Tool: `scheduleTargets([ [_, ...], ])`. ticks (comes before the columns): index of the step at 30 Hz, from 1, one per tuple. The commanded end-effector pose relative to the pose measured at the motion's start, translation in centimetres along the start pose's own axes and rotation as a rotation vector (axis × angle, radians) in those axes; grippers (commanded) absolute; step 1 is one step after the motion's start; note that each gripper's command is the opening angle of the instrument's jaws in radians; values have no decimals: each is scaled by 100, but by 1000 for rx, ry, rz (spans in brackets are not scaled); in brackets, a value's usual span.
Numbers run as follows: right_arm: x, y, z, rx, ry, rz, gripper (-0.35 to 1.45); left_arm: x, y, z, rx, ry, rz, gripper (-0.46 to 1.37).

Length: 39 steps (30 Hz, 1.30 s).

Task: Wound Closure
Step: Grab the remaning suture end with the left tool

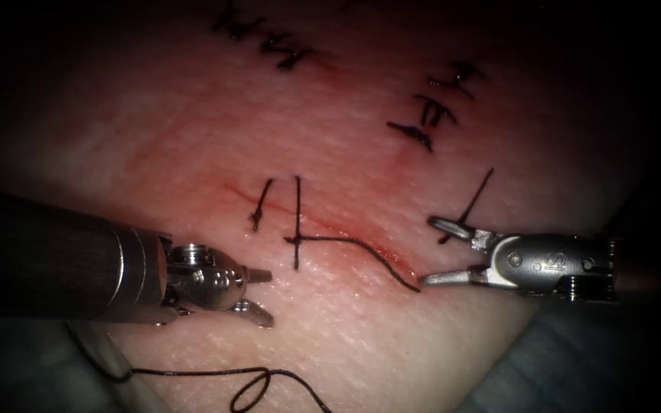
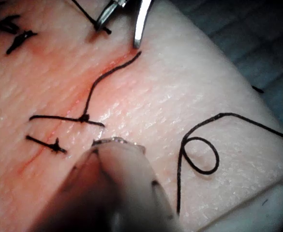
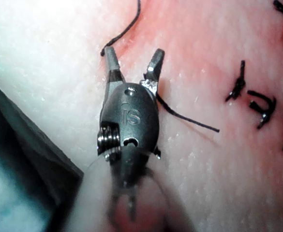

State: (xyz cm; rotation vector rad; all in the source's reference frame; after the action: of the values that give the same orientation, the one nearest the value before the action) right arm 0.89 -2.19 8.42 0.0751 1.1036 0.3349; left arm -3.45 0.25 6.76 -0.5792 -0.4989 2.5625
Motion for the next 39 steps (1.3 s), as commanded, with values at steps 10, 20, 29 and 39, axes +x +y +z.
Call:
scheduleTargets([
  [10,5,3,-4,9,-2,-8,118,1,3,-3,-7,1,4,32],
  [20,10,19,-20,10,5,-10,112,22,10,-13,-5,26,24,31],
  [29,6,28,-27,10,6,-12,110,48,14,-16,12,69,64,30],
  [39,-2,34,-32,10,5,-12,110,86,20,8,15,85,97,36],
])
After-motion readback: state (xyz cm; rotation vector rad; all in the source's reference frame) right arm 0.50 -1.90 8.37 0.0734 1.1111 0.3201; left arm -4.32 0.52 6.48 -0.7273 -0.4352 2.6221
